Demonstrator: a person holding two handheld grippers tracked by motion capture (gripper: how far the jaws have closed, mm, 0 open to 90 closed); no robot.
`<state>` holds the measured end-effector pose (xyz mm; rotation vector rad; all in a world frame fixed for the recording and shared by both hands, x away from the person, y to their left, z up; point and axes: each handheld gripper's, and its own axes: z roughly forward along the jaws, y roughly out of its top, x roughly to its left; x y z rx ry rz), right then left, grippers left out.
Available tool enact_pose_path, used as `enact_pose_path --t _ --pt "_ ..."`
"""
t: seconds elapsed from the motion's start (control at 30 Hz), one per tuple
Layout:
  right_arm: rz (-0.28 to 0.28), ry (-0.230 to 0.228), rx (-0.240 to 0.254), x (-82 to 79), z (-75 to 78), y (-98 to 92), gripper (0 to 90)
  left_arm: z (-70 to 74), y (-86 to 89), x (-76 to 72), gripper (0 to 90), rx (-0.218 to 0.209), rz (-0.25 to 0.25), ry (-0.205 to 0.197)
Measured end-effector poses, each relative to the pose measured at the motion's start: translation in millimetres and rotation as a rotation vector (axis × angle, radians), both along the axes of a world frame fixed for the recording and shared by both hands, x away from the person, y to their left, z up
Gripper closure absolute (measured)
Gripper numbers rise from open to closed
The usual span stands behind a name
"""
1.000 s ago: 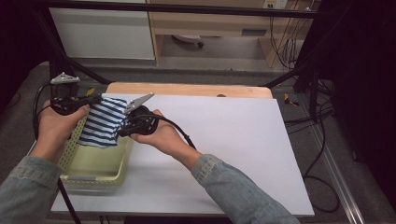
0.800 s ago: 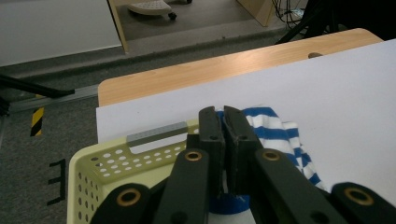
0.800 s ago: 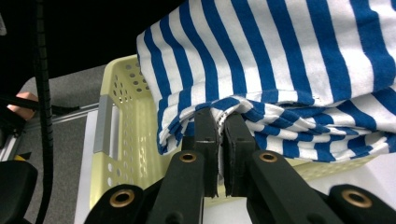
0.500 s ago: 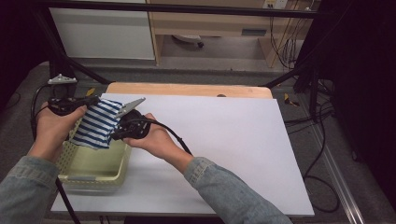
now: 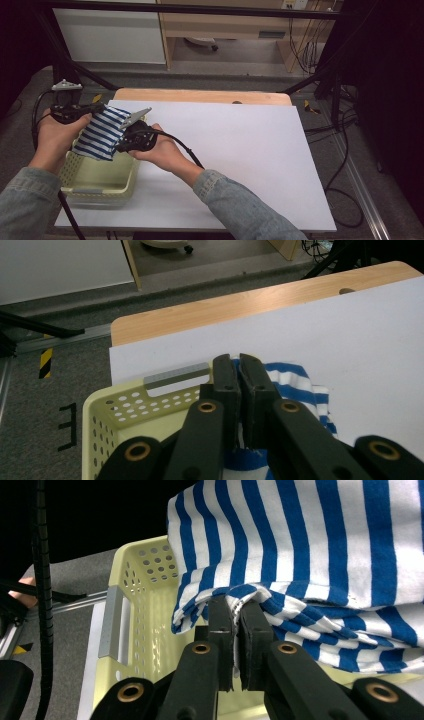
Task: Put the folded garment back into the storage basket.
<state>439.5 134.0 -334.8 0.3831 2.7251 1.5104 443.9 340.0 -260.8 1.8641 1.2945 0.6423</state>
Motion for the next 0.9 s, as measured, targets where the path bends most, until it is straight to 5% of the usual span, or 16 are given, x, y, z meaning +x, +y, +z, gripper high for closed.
enact_pose_path --t 0.5,0.9 --pt "0.006 -0.001 -0.001 0.1 -5.3 5.5 86.3 -5.0 18.2 -3.2 86.5 -0.044 0.023 0.009" --pt "0.017 0.004 0.002 -2.3 -8.7 11.5 86.3 -10.1 22.1 -4.4 86.5 -0.015 0.024 0.02"
